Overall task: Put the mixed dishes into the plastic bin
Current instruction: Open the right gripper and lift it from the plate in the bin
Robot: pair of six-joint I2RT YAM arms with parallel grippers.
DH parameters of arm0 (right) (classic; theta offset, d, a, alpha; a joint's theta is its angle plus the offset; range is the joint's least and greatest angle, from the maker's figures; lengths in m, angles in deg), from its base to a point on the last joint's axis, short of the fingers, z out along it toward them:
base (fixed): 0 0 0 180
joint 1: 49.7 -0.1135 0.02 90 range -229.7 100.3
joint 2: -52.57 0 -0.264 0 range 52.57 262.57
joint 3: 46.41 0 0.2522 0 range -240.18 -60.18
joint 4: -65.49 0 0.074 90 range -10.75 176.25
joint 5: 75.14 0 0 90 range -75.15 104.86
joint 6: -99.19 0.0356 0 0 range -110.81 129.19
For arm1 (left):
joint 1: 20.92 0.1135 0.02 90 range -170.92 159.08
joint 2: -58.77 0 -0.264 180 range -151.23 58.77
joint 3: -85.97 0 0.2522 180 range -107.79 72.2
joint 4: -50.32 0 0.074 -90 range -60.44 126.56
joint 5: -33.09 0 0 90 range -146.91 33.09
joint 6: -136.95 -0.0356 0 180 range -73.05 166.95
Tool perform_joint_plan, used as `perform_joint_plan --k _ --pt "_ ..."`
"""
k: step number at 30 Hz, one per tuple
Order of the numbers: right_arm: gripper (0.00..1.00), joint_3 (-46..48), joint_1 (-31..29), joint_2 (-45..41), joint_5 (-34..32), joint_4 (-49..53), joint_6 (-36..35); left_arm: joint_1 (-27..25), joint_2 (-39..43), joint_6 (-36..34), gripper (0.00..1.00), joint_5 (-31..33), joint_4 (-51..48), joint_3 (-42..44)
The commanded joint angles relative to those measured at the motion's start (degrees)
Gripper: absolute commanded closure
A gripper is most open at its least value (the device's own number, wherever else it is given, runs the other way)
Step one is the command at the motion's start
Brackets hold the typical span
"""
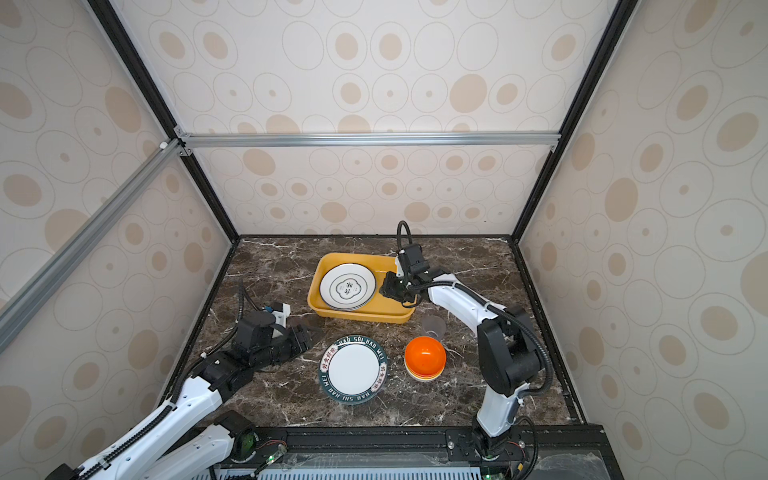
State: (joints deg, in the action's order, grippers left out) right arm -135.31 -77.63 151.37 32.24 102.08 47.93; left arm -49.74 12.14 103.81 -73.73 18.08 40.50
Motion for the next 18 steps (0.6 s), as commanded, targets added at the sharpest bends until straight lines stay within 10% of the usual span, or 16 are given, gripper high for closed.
perform_joint_plan --k 1,18 --pt "0.68 2.8 -1.0 -4.4 1.7 4.1 -3.0 -2.1 -0.5 -2.5 0.42 1.5 -4.4 -3.0" --pt "0.58 12.4 -8.6 -12.6 0.5 9.0 -5.0 -10.3 -0.4 2.3 0.42 7.6 -8.4 1.3"
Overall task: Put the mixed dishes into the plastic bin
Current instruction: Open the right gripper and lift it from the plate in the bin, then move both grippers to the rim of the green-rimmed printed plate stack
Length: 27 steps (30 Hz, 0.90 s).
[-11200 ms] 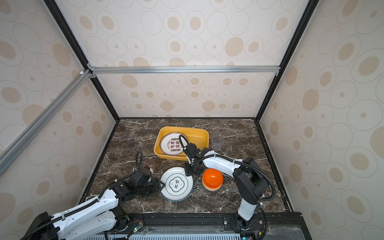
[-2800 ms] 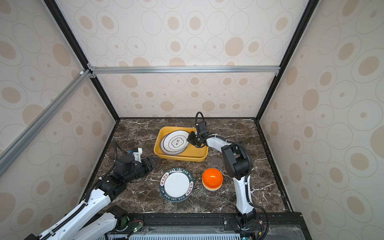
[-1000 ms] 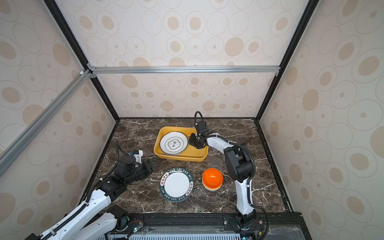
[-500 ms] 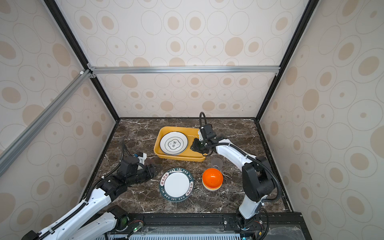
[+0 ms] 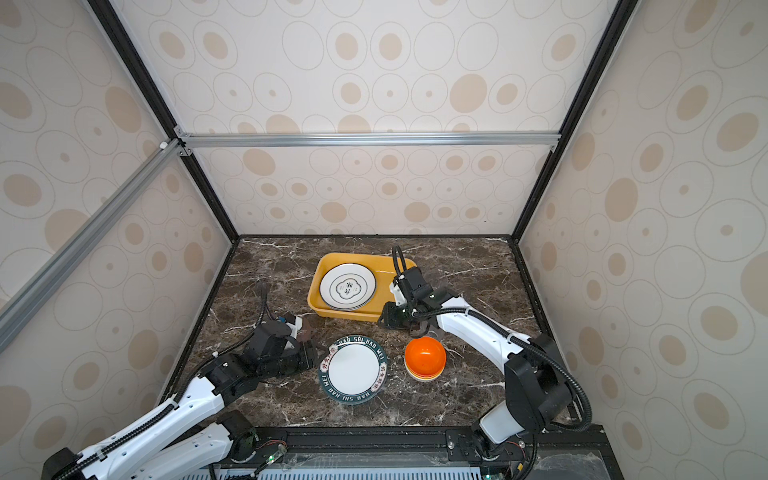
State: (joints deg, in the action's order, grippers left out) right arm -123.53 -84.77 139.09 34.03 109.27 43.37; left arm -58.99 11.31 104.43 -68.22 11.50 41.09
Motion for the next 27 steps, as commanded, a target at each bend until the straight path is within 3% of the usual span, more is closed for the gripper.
perform_joint_plan --k 1,27 --pt "0.58 0.8 -1.9 -0.2 -1.6 1.8 -0.3 -1.4 0.4 1.9 0.42 2.2 -1.8 0.9" --pt "0.56 -0.3 -8.8 9.1 -8.7 4.0 1.5 -6.0 -4.9 6.5 0.42 3.9 5.8 7.4"
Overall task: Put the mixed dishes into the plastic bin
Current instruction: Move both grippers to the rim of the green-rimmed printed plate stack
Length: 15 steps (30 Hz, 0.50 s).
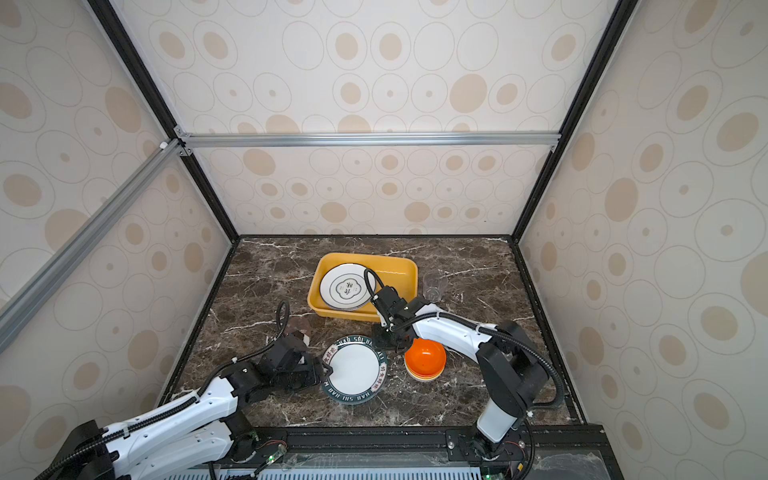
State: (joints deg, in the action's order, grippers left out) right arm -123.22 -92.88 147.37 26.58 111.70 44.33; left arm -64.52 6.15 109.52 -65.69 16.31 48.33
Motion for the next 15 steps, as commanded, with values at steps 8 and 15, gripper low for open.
perform_joint_plan --k 8,15 --pt "0.56 -0.9 -1.1 2.4 -1.3 1.2 0.5 -0.7 0.5 2.1 0.42 1.5 2.0 1.4" --pt "0.56 -1.2 -1.3 3.4 -1.2 1.0 0.4 -0.7 0.6 2.4 0.42 1.7 2.1 1.9"
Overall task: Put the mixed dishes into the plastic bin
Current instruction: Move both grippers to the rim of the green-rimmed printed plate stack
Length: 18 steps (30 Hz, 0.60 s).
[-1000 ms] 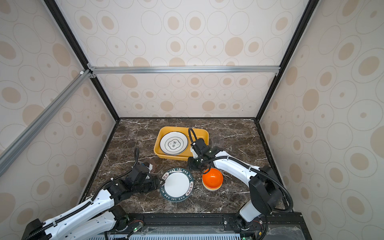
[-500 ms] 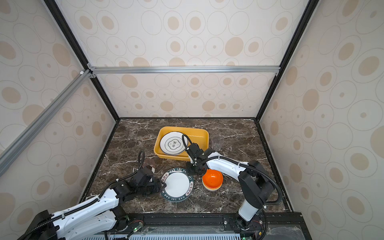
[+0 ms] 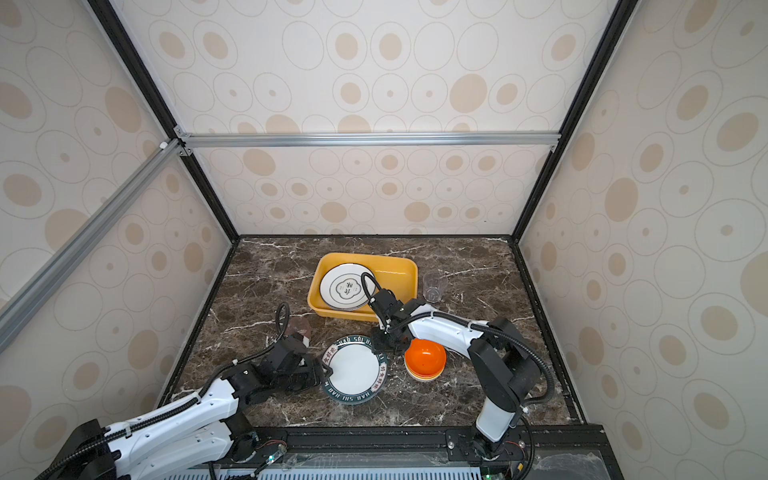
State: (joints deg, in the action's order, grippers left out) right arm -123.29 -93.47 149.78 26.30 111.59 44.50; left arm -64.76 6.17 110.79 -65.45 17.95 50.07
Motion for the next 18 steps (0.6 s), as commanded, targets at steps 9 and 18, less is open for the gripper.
perform_joint_plan --k 9,18 --pt "0.57 -0.9 -0.9 1.6 -0.2 0.5 0.3 -0.5 0.5 1.4 0.42 1.4 0.9 0.5" --pt "0.61 -0.9 -0.9 1.7 0.1 0.3 0.3 -0.6 0.3 1.6 0.42 1.4 1.2 0.9"
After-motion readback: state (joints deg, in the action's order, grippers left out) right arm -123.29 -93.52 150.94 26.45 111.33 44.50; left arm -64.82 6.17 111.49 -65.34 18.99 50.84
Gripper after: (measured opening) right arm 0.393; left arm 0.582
